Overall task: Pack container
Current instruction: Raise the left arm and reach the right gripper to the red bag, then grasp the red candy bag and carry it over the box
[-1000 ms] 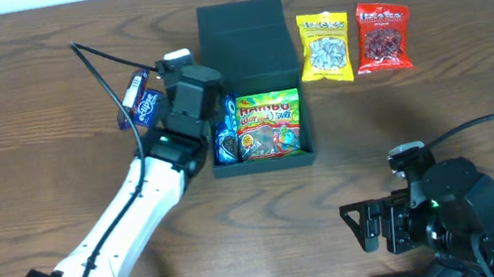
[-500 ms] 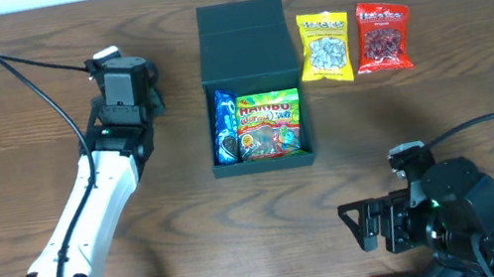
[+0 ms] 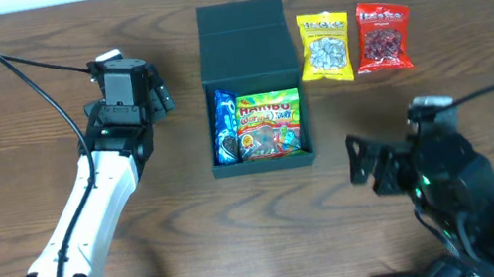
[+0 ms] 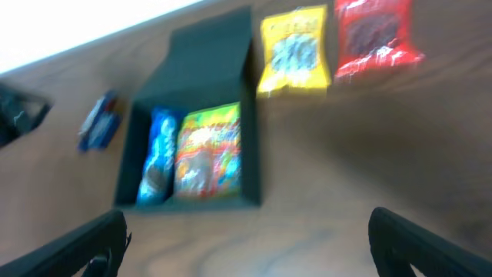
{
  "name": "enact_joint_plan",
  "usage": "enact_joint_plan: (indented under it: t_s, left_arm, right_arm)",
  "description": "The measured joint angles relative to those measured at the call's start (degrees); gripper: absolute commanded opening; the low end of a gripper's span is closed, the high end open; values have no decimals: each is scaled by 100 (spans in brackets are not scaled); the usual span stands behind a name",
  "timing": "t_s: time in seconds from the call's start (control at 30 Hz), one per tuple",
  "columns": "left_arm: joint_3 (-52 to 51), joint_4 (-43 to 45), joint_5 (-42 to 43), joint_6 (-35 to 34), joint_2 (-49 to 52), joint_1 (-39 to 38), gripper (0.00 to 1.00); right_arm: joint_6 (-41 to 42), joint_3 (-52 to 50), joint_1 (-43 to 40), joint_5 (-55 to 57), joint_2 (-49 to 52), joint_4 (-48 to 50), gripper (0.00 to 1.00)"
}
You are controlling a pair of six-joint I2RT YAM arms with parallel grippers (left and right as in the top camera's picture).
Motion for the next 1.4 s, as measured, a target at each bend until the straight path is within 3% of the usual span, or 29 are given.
enact_joint_plan:
  t_s: [0.3, 0.43, 0.7, 0.87, 1.1, 1.2, 1.3, 1.33, 1.37, 1.4]
  left_arm:
    - [9, -2, 15, 0, 2, 0, 95]
    - [11, -4, 15, 0, 2, 0, 95]
    - [11, -4, 15, 0, 2, 0, 95]
    - [11, 0, 15, 0, 2, 0, 95]
    - [11, 2, 15, 0, 2, 0, 95]
    - [11, 0, 15, 0, 2, 0, 95]
    - [11, -2, 15, 0, 2, 0, 95]
    - [11, 0, 15, 0, 2, 0, 95]
    - [11, 0, 15, 0, 2, 0, 95]
    - [11, -2, 15, 0, 2, 0, 95]
  right_arm:
    - [-1349, 7, -1196, 1008, 2490, 3130, 99]
    - [-1530, 4, -1998, 511, 3521, 3858, 99]
    - [-1593, 4, -3141, -146, 4631, 4903, 99]
    - [-1628, 4, -3469, -315, 5436, 6035, 99]
    - [-1644, 24, -3491, -376, 6599, 6828, 98]
    - [-1674, 205, -3491, -385, 7143, 6828, 85]
    - [-1694, 380, -3491, -426, 7412, 6830, 61]
    - [-1707, 426, -3491, -444, 7427, 6813, 53]
    - [-1692, 487, -3491, -452, 7431, 6780, 35]
    - [-1703, 509, -3491, -448, 7431, 6728, 26]
